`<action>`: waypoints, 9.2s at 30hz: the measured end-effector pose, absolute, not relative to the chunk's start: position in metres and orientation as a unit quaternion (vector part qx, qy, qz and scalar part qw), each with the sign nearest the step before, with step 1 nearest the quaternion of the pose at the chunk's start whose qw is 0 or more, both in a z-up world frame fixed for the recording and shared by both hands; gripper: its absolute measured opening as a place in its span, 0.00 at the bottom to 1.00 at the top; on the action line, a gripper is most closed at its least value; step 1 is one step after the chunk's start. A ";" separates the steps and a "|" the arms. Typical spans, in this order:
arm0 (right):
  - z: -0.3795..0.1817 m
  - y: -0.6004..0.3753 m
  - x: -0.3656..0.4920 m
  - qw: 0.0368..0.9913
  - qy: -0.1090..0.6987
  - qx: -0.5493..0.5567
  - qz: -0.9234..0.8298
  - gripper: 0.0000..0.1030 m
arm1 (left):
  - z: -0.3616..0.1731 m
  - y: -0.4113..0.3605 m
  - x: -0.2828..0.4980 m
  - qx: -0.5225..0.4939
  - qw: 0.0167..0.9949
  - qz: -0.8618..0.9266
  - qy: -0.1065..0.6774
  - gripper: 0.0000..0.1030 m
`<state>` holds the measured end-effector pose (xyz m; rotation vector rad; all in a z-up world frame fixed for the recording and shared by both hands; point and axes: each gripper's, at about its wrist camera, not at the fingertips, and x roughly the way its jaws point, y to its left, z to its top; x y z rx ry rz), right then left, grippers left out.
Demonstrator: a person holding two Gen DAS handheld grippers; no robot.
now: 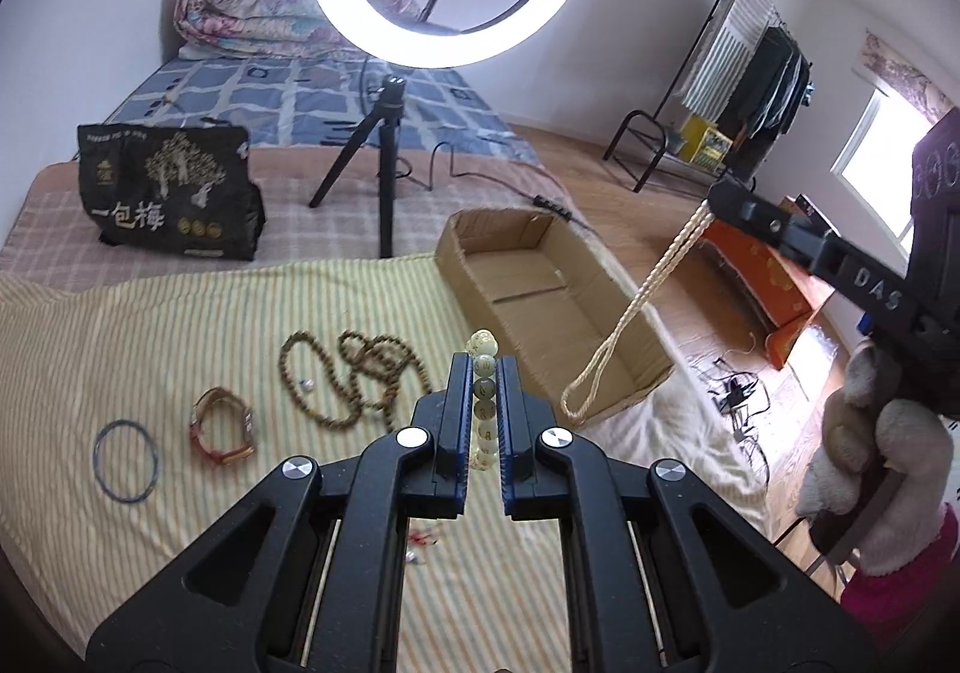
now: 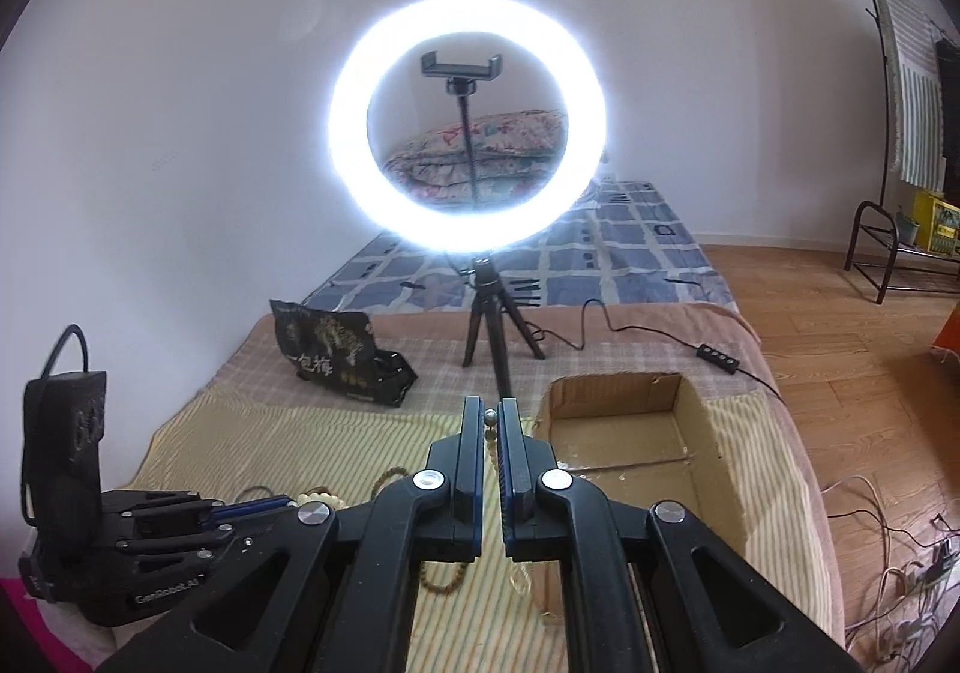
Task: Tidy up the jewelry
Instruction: 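Carry the bracelet with the left tool while the right tool carries the necklace into the box, then open the left tool over the box while the right tool releases the pearl necklace, then withdraw both open tools from the box back over the remaining jewelry, then close the left tool on the blue bangle while the right tool grips the green jade pendant, then carry the blue bangle with the left tool while the right tool carries the pendant into the box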
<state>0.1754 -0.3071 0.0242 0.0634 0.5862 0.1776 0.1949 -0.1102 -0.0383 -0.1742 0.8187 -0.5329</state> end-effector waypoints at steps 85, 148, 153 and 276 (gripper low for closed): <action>-0.041 -0.413 0.186 0.924 0.374 0.056 -0.058 1.00 | -0.075 -0.186 0.272 -0.034 0.883 -0.232 0.406 0.69; -0.152 -0.182 0.172 0.844 0.502 -0.077 0.171 0.94 | -0.195 0.106 0.253 -0.088 0.835 -0.058 0.540 0.69; -0.162 -0.180 0.174 0.835 0.516 -0.076 0.178 0.93 | -0.204 0.109 0.261 -0.111 0.825 -0.059 0.551 0.69; -0.069 -0.385 0.196 0.912 0.408 0.028 0.027 0.16 | -0.083 -0.216 0.315 -0.018 0.899 -0.210 0.383 0.71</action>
